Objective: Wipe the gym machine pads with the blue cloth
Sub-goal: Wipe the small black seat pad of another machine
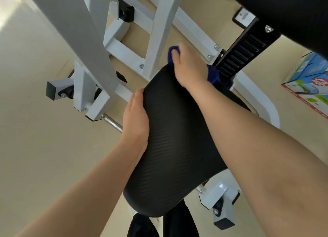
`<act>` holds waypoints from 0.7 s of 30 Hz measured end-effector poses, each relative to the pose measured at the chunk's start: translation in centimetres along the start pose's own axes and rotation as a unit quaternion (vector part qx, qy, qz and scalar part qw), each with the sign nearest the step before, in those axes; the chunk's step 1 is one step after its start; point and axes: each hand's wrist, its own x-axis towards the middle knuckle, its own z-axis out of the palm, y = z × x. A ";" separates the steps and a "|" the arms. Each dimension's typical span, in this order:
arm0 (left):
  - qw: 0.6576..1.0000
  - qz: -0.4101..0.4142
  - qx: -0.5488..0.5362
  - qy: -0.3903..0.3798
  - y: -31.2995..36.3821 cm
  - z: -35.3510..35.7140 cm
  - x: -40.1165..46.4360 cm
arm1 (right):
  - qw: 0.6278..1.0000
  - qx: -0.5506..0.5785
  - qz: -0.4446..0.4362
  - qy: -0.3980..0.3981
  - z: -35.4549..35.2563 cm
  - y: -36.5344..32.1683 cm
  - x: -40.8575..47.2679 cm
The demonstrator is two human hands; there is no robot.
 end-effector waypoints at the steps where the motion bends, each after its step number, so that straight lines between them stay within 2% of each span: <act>1: 0.999 -0.016 -0.047 -0.008 0.1 -0.3 0.0 | 0.999 -0.021 -0.049 -0.004 0.2 -0.7 -0.5; 4: 0.981 -0.050 -0.183 -0.052 0.3 -1.6 0.5 | 0.977 -0.072 -0.198 -0.039 0.8 -2.7 -2.5; 6: 0.965 -0.056 -0.245 -0.067 0.4 -2.8 1.1 | 0.938 -0.089 -0.324 -0.082 1.1 -4.2 -4.1; 8: 0.958 -0.064 -0.272 -0.059 0.1 -3.9 1.8 | 0.906 -0.107 -0.391 -0.123 1.3 -5.2 -4.5; 10: 0.965 -0.083 -0.246 -0.033 -0.7 -4.6 2.1 | 0.922 -0.113 -0.342 -0.141 1.1 -5.3 -3.3; 12: 0.975 -0.098 -0.197 -0.027 -1.7 -5.6 1.6 | 0.952 -0.113 -0.255 -0.127 1.2 -5.6 -2.2; 13: 0.977 -0.103 -0.183 -0.027 -2.2 -6.2 1.3 | 0.955 -0.120 -0.247 -0.113 1.4 -6.2 -2.5; 15: 0.978 -0.110 -0.175 -0.013 -3.0 -7.6 1.1 | 0.937 -0.153 -0.294 -0.112 2.2 -7.6 -4.8; 17: 0.977 -0.116 -0.176 0.008 -3.4 -8.8 0.9 | 0.889 -0.189 -0.391 -0.146 2.5 -8.5 -8.4; 19: 0.978 -0.120 -0.172 0.016 -3.8 -9.7 0.6 | 0.853 -0.210 -0.436 -0.194 1.8 -8.4 -10.2; 21: 0.979 -0.116 -0.166 0.006 -4.0 -10.1 0.2 | 0.865 -0.204 -0.411 -0.203 0.8 -8.2 -9.4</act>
